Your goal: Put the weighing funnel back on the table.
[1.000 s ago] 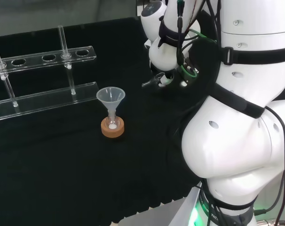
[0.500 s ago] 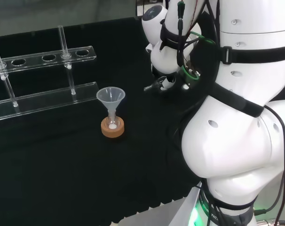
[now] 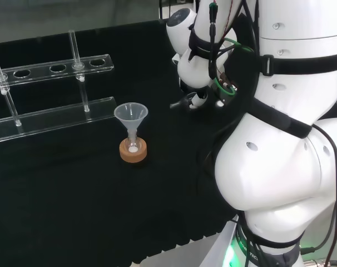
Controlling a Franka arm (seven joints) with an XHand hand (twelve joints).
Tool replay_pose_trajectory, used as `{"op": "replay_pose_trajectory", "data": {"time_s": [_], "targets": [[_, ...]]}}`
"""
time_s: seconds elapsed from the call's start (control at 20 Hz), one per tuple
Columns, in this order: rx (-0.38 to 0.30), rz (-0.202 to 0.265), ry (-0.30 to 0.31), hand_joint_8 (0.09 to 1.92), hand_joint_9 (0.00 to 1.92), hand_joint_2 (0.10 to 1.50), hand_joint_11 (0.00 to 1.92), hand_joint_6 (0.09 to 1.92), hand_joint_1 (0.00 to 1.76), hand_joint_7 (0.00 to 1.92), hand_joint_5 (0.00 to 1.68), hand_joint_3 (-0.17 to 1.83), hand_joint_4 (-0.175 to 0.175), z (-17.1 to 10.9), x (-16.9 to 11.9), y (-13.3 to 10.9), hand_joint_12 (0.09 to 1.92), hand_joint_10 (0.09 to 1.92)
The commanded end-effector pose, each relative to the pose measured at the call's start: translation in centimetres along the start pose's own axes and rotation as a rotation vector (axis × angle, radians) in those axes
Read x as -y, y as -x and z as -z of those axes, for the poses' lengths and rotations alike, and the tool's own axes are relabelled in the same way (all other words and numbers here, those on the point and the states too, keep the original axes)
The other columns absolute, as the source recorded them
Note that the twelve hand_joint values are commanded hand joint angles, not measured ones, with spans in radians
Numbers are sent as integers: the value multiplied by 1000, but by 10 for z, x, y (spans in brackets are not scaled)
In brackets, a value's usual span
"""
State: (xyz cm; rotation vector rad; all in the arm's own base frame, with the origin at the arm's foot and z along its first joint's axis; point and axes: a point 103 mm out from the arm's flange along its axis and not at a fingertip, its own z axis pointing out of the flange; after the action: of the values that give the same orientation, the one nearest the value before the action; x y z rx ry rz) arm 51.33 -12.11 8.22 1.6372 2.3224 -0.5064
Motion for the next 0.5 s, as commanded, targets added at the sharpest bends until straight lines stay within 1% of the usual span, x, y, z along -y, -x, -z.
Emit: {"op": "replay_pose_trajectory", "data": {"time_s": [0.05, 0.1, 0.15, 0.3, 0.4, 0.5], "targets": [[-29, -15, -16, 87, 1149, 670, 138, 507, 730, 1522, 1131, 469, 175, 2, 3, 6, 1529, 93], [-28, -14, -21, 87, 1147, 668, 133, 534, 696, 1491, 1079, 457, 175, 2, 3, 6, 1531, 91], [-29, -13, -31, 87, 1141, 668, 126, 572, 658, 1443, 1008, 439, 166, 2, 3, 7, 1534, 87], [-31, -9, -55, 87, 1105, 679, 95, 665, 565, 1314, 790, 379, 125, 3, 5, 7, 1544, 87], [-22, -6, -64, 87, 1074, 680, 77, 664, 525, 1253, 698, 360, 105, 3, 5, 7, 1546, 87], [-24, -3, -64, 87, 1051, 680, 65, 654, 503, 1217, 654, 351, 93, 4, 7, 7, 1549, 87]]}}
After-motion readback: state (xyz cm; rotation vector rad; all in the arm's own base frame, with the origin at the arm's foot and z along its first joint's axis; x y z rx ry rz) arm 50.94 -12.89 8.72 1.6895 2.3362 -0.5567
